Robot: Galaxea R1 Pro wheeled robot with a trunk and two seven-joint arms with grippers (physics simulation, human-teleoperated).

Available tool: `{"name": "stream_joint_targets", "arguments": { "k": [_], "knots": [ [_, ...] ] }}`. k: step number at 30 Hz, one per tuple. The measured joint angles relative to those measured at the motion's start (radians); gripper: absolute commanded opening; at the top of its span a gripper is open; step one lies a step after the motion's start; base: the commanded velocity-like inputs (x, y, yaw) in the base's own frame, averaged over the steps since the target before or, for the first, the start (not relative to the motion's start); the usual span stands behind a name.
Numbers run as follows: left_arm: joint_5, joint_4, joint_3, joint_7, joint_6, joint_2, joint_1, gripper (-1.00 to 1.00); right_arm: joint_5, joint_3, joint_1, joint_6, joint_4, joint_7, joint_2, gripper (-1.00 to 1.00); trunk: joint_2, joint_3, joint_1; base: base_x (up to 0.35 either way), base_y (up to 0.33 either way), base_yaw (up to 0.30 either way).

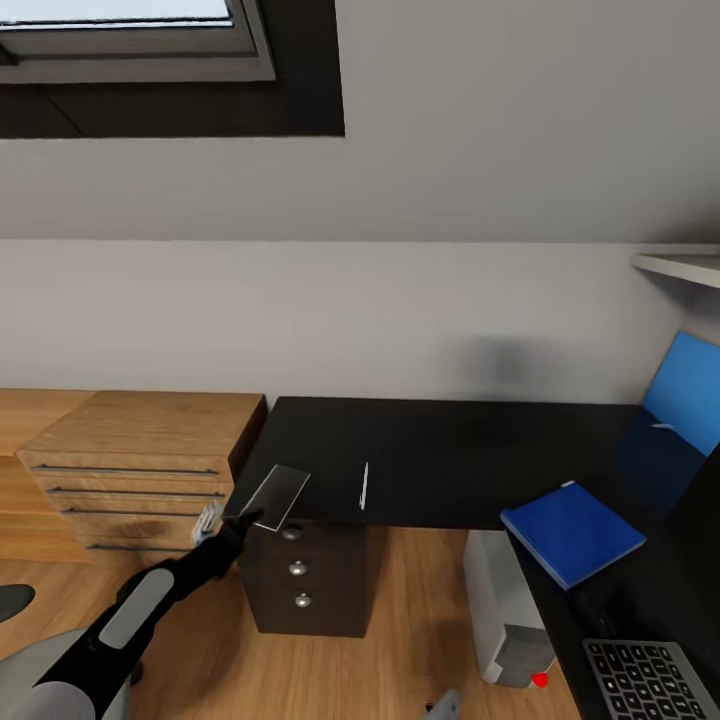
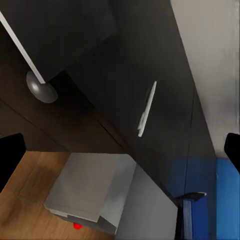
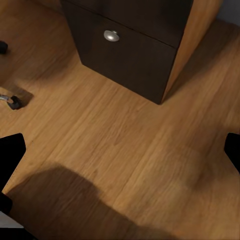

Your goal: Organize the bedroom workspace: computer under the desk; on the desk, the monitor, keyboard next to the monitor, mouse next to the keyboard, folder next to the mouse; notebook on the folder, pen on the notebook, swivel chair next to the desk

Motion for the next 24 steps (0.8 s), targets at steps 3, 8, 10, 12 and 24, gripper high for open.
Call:
{"name": "stream_joint_targets", "arguments": {
  "k": [3,8,10,12,24],
  "knots": [
    [-0.001,-0.006,0.003,-0.018,0.0,0.009,0.0,1.0,0.0,0.0,0.0,-0.013,0.024,0.005,0.011,1.0,-0.021,-0.009,0.012,0.0,0.0,0.0],
    [0.001,-0.008,0.005,-0.038,-0.004,0.027,0.0,1.0,0.0,-0.001,0.0,-0.019,0.035,0.007,0.018,1.0,-0.021,-0.01,0.012,0.0,0.0,0.0],
    [0.002,-0.008,0.005,-0.04,-0.005,0.029,0.0,1.0,0.0,-0.001,0.0,-0.02,0.036,0.007,0.019,1.0,-0.021,-0.01,0.012,0.0,0.0,0.0],
    [0.002,-0.005,0.005,-0.042,-0.007,0.03,0.0,1.0,0.0,-0.002,0.0,-0.02,0.036,0.007,0.019,1.0,-0.021,-0.01,0.012,0.0,0.0,0.0],
    [0.002,0.05,0.004,-0.047,-0.012,0.028,0.0,1.0,-0.008,-0.005,0.0,-0.024,0.036,0.004,0.027,1.0,-0.021,-0.012,0.012,0.0,0.0,0.054]
  ]
}}
